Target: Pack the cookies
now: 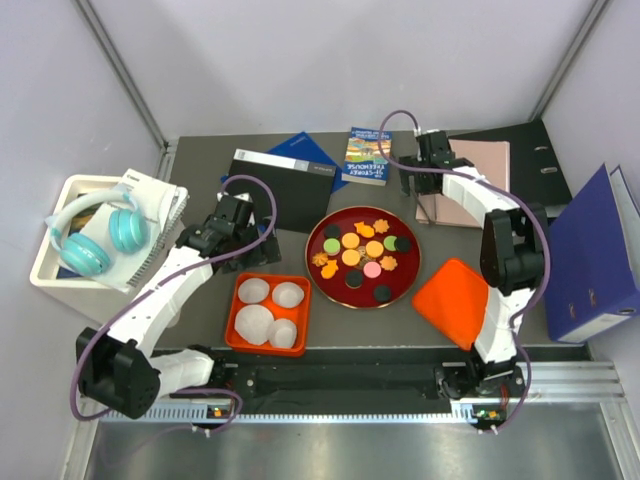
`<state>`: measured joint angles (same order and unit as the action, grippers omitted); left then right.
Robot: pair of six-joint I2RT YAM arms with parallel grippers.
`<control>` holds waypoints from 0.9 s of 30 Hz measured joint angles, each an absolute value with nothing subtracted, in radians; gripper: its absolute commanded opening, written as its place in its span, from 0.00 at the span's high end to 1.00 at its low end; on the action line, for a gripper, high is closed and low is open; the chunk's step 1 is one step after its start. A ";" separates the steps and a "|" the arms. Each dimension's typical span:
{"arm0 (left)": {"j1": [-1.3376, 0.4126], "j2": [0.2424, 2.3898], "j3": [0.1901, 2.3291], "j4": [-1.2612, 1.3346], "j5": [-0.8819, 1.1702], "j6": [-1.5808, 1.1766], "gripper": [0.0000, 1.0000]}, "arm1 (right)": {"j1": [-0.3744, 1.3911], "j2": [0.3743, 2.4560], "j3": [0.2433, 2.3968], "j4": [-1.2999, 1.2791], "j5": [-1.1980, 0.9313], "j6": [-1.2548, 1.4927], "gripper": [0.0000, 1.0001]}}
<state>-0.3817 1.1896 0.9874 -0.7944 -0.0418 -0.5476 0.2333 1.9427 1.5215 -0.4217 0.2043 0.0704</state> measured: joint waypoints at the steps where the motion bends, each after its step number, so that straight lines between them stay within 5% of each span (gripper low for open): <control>1: -0.382 1.191 0.987 -0.792 -0.042 -0.547 0.01 | 0.233 1.951 1.522 -0.422 0.200 0.070 0.01; 21: -0.382 1.221 0.987 -0.785 -0.065 -0.547 0.01 | 0.223 2.159 1.690 -0.502 0.207 0.167 0.02; 24: -0.382 1.221 0.987 -0.785 -0.072 -0.548 0.01 | 0.212 2.176 1.704 -0.509 0.205 0.184 0.16; 25: -0.382 1.222 0.987 -0.785 -0.072 -0.548 0.01 | 0.210 2.177 1.704 -0.511 0.205 0.186 0.31; 27: -0.382 1.228 0.987 -0.785 -0.073 -0.548 0.01 | 0.203 2.178 1.705 -0.516 0.208 0.193 0.45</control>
<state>-0.3817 1.2282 0.9871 -0.7853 -0.0727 -0.5484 0.2028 2.1780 1.7050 -0.5159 0.2085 0.1928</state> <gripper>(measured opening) 0.990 0.742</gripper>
